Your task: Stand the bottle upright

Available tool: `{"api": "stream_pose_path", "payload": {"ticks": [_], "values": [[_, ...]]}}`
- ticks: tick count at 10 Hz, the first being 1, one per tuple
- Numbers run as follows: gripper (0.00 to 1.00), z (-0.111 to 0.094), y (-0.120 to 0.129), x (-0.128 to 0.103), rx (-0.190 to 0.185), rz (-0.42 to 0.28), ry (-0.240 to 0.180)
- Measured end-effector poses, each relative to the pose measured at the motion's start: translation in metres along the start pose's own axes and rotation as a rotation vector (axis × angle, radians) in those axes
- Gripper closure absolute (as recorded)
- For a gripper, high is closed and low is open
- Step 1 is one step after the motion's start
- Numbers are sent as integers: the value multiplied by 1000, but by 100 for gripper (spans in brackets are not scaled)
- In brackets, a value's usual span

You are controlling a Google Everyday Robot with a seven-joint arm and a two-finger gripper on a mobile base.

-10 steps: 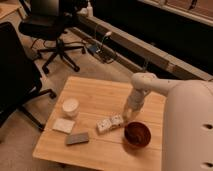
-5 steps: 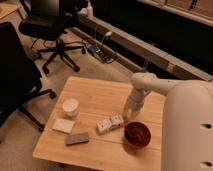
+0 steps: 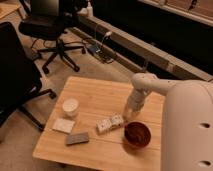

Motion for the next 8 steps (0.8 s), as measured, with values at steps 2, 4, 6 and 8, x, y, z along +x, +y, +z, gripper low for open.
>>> {"api": "stream_pose_path", "payload": {"ticks": [2, 4, 6, 8], "values": [[66, 1, 1, 0, -1, 4, -2], [74, 0, 2, 1, -3, 4, -10], [74, -1, 2, 2, -2, 5, -15], [74, -3, 1, 2, -1, 5, -26]]}}
